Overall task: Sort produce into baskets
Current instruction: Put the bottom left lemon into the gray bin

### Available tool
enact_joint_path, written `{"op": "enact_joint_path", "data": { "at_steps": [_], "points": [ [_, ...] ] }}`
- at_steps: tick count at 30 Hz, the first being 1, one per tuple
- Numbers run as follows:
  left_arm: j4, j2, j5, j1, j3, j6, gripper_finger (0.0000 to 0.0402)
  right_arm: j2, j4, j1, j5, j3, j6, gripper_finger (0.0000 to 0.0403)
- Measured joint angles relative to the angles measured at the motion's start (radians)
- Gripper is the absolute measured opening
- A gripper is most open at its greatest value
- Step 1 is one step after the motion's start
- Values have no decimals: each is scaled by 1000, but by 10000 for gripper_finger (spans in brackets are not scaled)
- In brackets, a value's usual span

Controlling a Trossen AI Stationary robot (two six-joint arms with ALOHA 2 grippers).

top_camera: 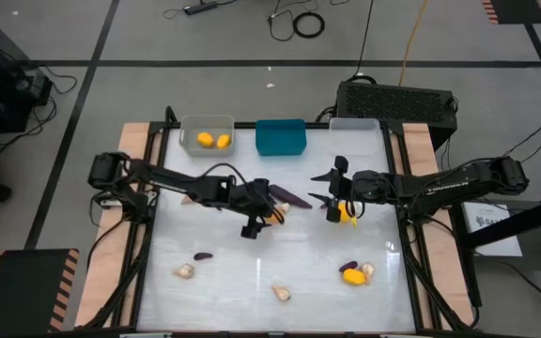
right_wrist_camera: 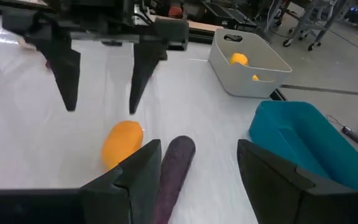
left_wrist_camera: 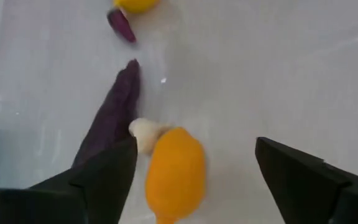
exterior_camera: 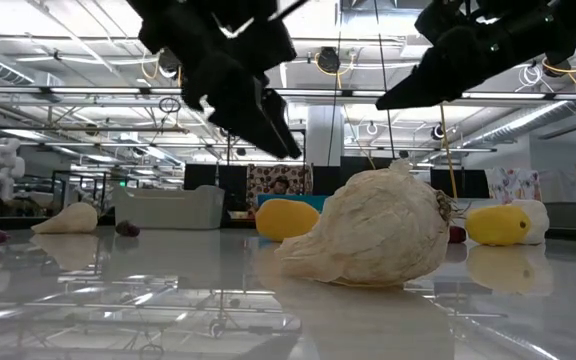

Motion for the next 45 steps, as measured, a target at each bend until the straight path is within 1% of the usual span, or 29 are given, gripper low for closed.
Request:
{"op": "enact_joint_path", "data": {
  "at_steps": [5,8,10,13,17,23,25,27,31,34,36,40,43,45],
  "points": [
    [61,48,-21,7,0,-2,343,0,42,-12,1,0,-144,203],
    [67,88,-13,18,0,-43,343,0,33,-19,3,0,-97,203],
    [68,121,-13,19,0,-51,343,0,27,-21,3,0,-94,203],
    [90,173,-13,16,0,-28,343,0,60,-30,1,0,-121,203],
    [110,221,-15,17,0,17,343,0,115,-33,0,0,-81,203],
    [113,233,-13,17,2,21,342,0,122,-32,-4,0,-38,203],
    [112,233,-12,17,2,21,334,0,121,-32,-4,0,-32,203],
    [110,233,-12,17,2,21,318,0,122,-32,-4,0,-31,203],
    [104,230,-8,14,2,21,266,0,122,-32,-4,0,-31,203],
    [23,196,-20,16,23,21,225,0,121,-32,-4,0,-32,203],
    [-53,153,-47,17,56,21,208,0,121,-32,-5,0,-34,203],
    [-228,31,-152,43,85,22,207,0,108,-32,-5,0,-36,203],
    [-377,-55,-224,110,83,11,216,0,93,-32,-4,0,-46,203],
    [-471,-107,-253,177,84,-9,219,0,92,-32,-4,0,-51,203]
  ]
}}
